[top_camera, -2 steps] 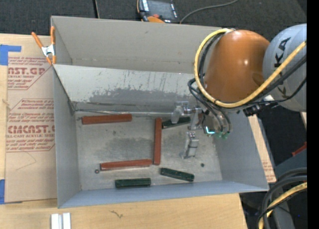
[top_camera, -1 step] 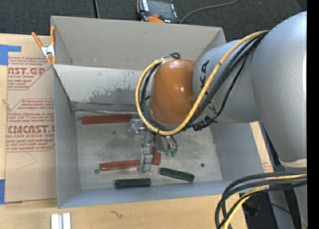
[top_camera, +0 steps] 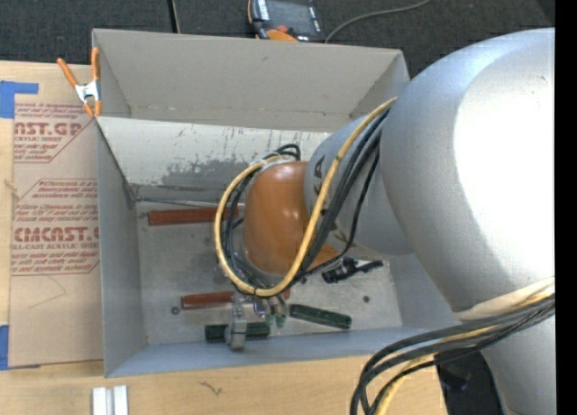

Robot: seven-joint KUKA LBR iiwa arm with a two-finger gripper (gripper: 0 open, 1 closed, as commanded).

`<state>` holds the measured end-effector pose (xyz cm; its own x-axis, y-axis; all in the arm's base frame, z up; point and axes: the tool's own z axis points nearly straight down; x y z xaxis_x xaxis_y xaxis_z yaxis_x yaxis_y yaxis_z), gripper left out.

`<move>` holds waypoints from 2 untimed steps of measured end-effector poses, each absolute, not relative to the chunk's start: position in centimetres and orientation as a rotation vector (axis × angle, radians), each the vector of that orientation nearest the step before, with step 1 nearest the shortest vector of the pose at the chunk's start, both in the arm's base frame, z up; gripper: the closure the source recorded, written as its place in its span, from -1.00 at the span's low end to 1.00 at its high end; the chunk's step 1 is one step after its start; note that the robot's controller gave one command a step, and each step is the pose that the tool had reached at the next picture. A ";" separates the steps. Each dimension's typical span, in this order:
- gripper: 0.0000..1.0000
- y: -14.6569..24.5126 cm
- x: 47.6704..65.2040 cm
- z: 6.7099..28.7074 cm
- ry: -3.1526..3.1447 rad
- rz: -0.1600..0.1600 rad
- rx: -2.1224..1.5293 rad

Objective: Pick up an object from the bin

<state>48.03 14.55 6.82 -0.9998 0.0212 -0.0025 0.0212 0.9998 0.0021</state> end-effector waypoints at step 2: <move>1.00 18.5 50.0 14.7 3.133 0.008 0.014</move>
Offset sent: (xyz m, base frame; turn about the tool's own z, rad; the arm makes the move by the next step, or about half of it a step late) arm 0.0000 0.0000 0.0000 0.0000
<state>49.99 18.54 14.69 -0.9999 0.0091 -0.0084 0.0091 0.9999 0.0052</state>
